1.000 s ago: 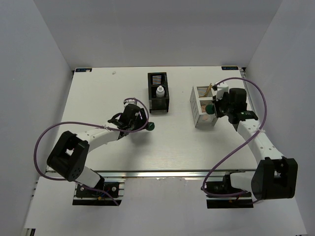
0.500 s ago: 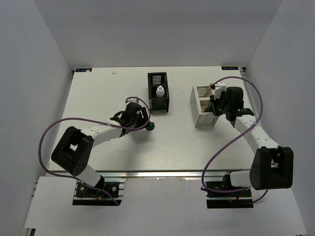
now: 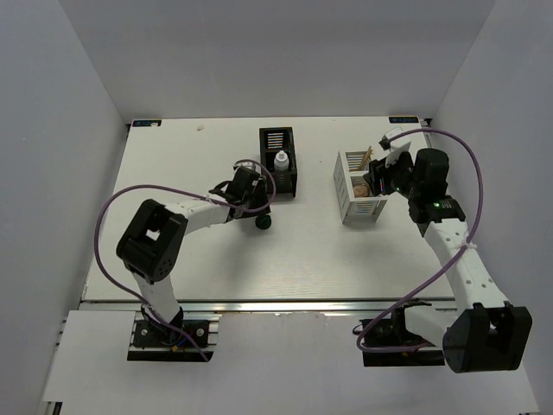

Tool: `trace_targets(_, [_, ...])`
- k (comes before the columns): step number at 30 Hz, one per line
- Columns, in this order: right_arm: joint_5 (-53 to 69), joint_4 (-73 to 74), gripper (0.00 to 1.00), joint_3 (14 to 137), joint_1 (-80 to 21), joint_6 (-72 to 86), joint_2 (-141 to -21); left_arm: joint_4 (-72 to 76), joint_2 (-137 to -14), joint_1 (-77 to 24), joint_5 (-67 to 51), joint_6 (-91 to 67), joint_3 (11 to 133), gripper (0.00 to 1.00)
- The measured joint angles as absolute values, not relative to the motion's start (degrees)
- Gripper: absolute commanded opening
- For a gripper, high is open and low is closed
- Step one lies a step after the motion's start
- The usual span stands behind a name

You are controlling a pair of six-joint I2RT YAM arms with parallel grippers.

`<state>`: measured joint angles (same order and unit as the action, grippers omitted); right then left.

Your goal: Organize the makeup

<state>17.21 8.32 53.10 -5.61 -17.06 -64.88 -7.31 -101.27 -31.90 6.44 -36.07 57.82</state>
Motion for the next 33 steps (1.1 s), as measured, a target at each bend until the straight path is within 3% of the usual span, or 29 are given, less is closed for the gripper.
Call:
trace_targets(6, [18.4,7.4,0.58,52.8,-5.5,-16.7,-61.4,-11.0,-106.7,-31.9,6.0,-34.0,63.9,0.55])
trace_targets(20, [18.5,7.5,0.58,51.6,-4.5,-15.2,-60.4,-11.9,-103.6,-31.7,3.0,-31.9,59.7,0.52])
trace_targets(23, [18.6,7.5,0.58,51.6,-4.5,-15.0,-60.4,-11.3,-102.6,-31.6,2.0,-31.8,58.1,0.41])
trace_targets(26, [18.6,7.5,0.58,51.6,-4.5,-14.8,-60.4,-11.0,-102.4,-31.6,0.2,-31.8,57.3,0.25])
trace_targets(27, [18.6,7.5,0.58,51.6,-4.5,-14.7,-60.4,-11.0,-102.4,-31.6,-0.4,-31.7,57.2,0.15])
trace_targets(30, [18.6,7.5,0.58,51.6,-4.5,-14.5,-60.1,-10.7,-102.4,-31.6,-1.4,-31.9,56.9,0.01])
trace_targets(33, [18.7,7.5,0.58,51.6,-4.4,-14.2,-59.4,-10.3,-102.2,-31.7,-1.9,-31.9,56.5,0.0])
